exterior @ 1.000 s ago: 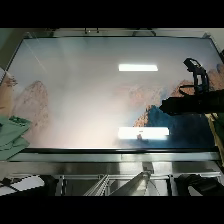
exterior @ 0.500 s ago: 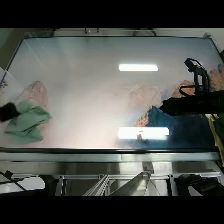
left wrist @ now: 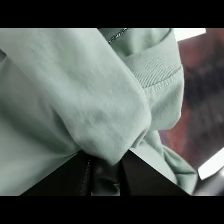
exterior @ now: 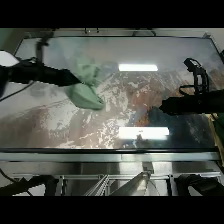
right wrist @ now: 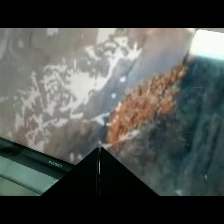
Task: Fold the shirts.
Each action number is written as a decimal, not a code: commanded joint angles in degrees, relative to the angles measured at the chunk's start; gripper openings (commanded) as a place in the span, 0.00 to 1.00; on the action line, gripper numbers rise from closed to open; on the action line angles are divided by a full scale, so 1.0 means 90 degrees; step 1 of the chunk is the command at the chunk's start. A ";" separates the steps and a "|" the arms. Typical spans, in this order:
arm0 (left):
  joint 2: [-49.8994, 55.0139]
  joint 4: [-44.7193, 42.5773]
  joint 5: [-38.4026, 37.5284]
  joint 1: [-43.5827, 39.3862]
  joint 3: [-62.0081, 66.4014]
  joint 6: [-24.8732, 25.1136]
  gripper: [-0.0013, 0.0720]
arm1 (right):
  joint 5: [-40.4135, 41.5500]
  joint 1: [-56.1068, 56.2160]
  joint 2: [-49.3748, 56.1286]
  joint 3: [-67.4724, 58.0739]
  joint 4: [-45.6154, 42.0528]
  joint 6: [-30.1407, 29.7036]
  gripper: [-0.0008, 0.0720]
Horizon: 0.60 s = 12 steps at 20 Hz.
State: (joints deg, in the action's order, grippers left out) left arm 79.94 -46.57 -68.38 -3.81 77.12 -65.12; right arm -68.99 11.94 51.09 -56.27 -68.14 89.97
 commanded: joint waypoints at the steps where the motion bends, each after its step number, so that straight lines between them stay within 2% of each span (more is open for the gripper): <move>1: 0.0359 0.0129 0.0121 -0.1314 0.0022 -0.0306 0.26 | 0.0000 0.0002 0.0002 0.0002 0.0000 -0.0002 0.04; 2: 0.0469 0.0136 0.0189 -0.1469 0.0022 -0.0423 0.53 | 0.0000 0.0002 0.0002 0.0002 0.0000 0.0000 0.04; 4: 0.0673 0.0131 -0.0039 -0.1566 0.0219 -0.0459 1.00 | 0.0000 0.0002 0.0002 0.0002 0.0000 -0.0002 0.04; 9: 0.0831 0.0124 -0.1957 -0.0894 0.1307 -0.0826 0.98 | 0.0284 0.0002 0.0002 0.0002 0.0005 0.0000 0.04; 12: 0.0828 0.0119 -0.2890 -0.0359 0.1307 -0.1047 0.98 | 0.0454 0.0002 0.0002 0.0002 0.0000 0.0000 0.04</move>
State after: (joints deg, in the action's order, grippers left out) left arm 87.09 -45.52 -84.95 -10.66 87.57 -72.36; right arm -66.63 11.94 51.07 -56.27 -68.14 89.97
